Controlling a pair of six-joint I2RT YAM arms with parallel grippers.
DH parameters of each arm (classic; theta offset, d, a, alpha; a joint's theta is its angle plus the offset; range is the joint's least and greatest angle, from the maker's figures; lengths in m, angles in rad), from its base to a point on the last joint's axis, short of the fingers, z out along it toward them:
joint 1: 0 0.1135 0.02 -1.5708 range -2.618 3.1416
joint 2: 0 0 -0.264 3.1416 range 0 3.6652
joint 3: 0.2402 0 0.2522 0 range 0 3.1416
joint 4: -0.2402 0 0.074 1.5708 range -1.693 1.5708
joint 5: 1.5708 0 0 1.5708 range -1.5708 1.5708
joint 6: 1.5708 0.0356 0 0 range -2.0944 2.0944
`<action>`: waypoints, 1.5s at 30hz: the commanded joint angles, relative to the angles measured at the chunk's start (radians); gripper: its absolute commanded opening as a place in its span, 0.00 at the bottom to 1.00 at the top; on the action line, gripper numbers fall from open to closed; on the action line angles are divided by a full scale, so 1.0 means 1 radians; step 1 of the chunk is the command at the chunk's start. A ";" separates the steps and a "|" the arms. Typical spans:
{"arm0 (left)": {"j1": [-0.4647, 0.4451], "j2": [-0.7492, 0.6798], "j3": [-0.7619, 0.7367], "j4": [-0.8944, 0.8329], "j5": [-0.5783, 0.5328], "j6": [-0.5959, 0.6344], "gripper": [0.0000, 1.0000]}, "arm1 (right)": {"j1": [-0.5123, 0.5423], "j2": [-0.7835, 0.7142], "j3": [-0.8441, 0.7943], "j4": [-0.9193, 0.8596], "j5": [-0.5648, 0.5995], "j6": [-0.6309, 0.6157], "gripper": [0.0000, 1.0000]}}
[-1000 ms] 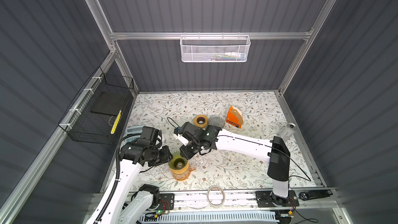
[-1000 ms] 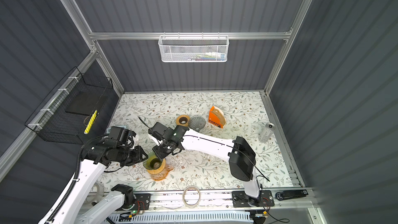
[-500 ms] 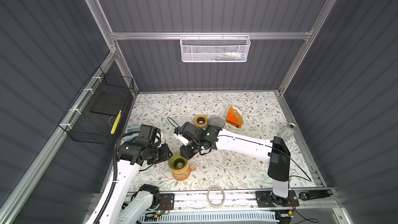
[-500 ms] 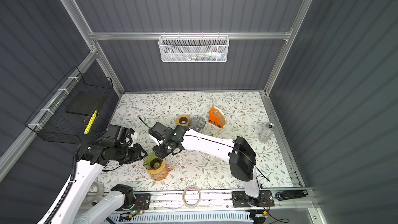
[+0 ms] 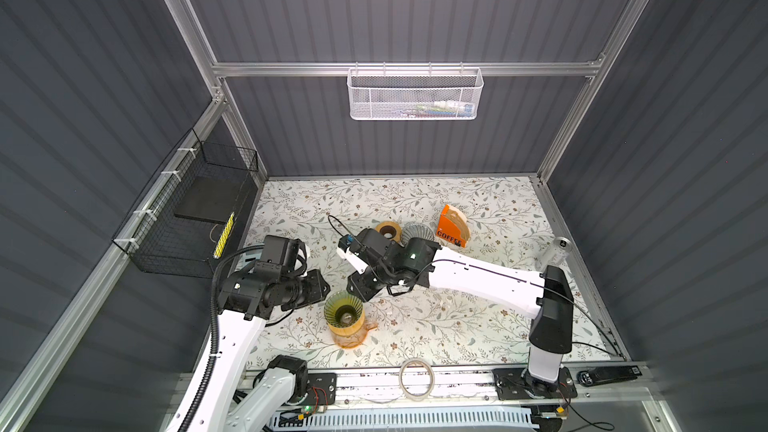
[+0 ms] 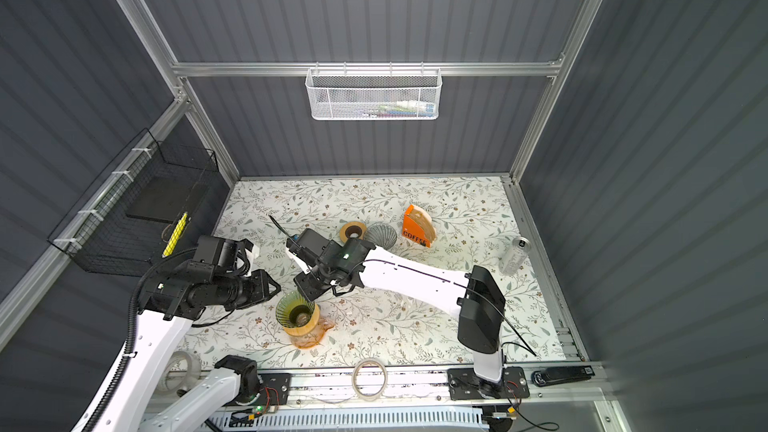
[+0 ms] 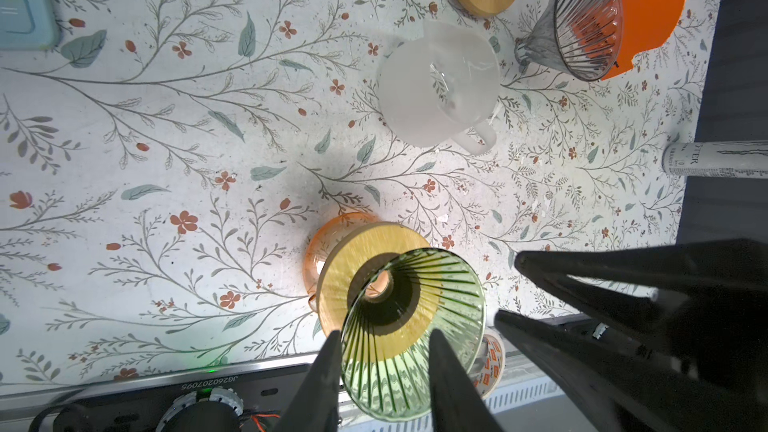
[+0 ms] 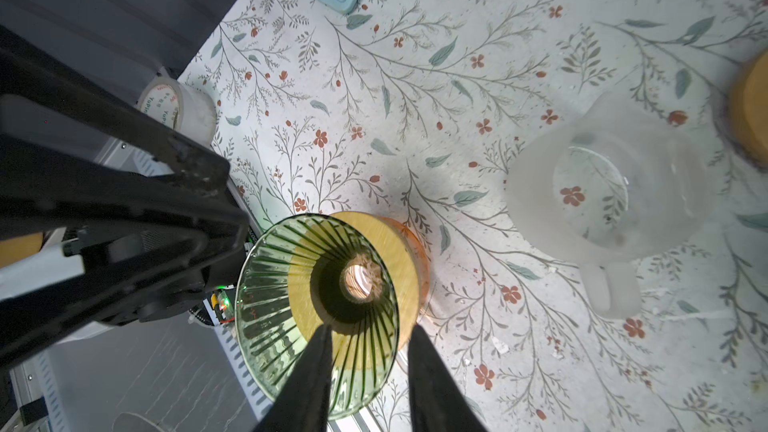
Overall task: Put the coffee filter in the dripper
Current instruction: 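Raise the right gripper and move it toward the orange filter box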
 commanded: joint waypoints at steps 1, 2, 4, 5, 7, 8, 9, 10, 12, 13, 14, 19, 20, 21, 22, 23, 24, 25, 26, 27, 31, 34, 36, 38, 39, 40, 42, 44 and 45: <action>0.002 0.029 0.045 0.066 -0.014 -0.032 0.36 | -0.001 -0.049 0.000 0.021 0.084 -0.006 0.34; 0.002 0.040 0.053 0.086 -0.012 -0.039 0.36 | -0.004 -0.060 0.002 0.022 0.092 -0.012 0.34; 0.002 0.062 0.067 0.140 -0.009 -0.045 0.36 | -0.014 -0.086 -0.011 0.033 0.104 -0.018 0.34; 0.002 0.073 0.076 0.161 -0.009 -0.046 0.36 | -0.020 -0.105 -0.031 0.048 0.112 -0.018 0.34; 0.002 0.097 0.084 0.207 0.004 -0.043 0.36 | -0.037 -0.146 -0.079 0.075 0.122 -0.013 0.35; 0.002 0.108 0.087 0.235 0.007 -0.045 0.36 | -0.047 -0.173 -0.109 0.091 0.129 -0.007 0.35; 0.002 0.116 0.089 0.258 0.010 -0.049 0.36 | -0.060 -0.197 -0.138 0.104 0.130 -0.001 0.35; 0.002 0.125 0.087 0.290 0.021 -0.056 0.36 | -0.077 -0.226 -0.170 0.118 0.127 0.006 0.35; 0.002 0.141 0.076 0.360 0.044 -0.068 0.36 | -0.117 -0.283 -0.238 0.139 0.117 0.019 0.35; 0.002 0.151 0.069 0.393 0.054 -0.072 0.37 | -0.142 -0.314 -0.278 0.151 0.107 0.023 0.35; 0.002 0.161 0.067 0.420 0.061 -0.073 0.37 | -0.172 -0.344 -0.314 0.156 0.095 0.028 0.35; 0.000 0.206 0.071 0.508 0.083 -0.086 0.37 | -0.315 -0.488 -0.490 0.184 0.082 0.028 0.35; 0.000 0.211 0.069 0.525 0.090 -0.091 0.37 | -0.348 -0.515 -0.525 0.194 0.078 0.026 0.35; 0.000 0.213 0.067 0.535 0.090 -0.094 0.37 | -0.374 -0.536 -0.555 0.204 0.071 0.023 0.35; 0.000 0.215 0.059 0.547 0.090 -0.094 0.37 | -0.406 -0.555 -0.582 0.211 0.069 0.024 0.36; 0.000 0.214 0.050 0.559 0.088 -0.097 0.38 | -0.440 -0.568 -0.607 0.217 0.063 0.020 0.35; 0.000 0.212 0.042 0.567 0.086 -0.100 0.38 | -0.467 -0.576 -0.623 0.222 0.055 0.016 0.35; 0.000 0.210 0.028 0.577 0.083 -0.101 0.38 | -0.501 -0.582 -0.637 0.222 0.055 0.012 0.35; 0.000 0.209 0.019 0.584 0.081 -0.103 0.38 | -0.531 -0.586 -0.647 0.222 0.050 0.004 0.34; 0.000 0.210 0.011 0.586 0.081 -0.102 0.38 | -0.557 -0.588 -0.655 0.223 0.049 -0.006 0.34; 0.001 0.227 0.019 0.564 0.078 -0.088 0.38 | -0.680 -0.580 -0.684 0.238 0.036 -0.024 0.33; 0.000 0.235 0.028 0.550 0.068 -0.074 0.39 | -0.758 -0.555 -0.704 0.263 0.025 -0.038 0.32; 0.000 0.237 0.022 0.552 0.065 -0.076 0.39 | -0.803 -0.530 -0.711 0.281 0.016 -0.042 0.31; 0.000 0.241 0.016 0.558 0.064 -0.079 0.39 | -0.848 -0.500 -0.724 0.301 0.007 -0.043 0.29; 0.000 0.242 0.015 0.560 0.063 -0.082 0.39 | -0.865 -0.485 -0.727 0.315 0.001 -0.041 0.28; 0.000 0.246 0.015 0.564 0.065 -0.085 0.39 | -0.882 -0.466 -0.728 0.338 -0.004 -0.043 0.27; 0.000 0.252 0.018 0.566 0.067 -0.088 0.39 | -0.903 -0.423 -0.715 0.342 -0.007 -0.046 0.26; 0.000 0.256 0.022 0.564 0.067 -0.089 0.39 | -0.915 -0.381 -0.705 0.359 -0.003 -0.058 0.26; 0.000 0.256 0.024 0.565 0.067 -0.089 0.39 | -0.921 -0.360 -0.700 0.367 -0.002 -0.061 0.27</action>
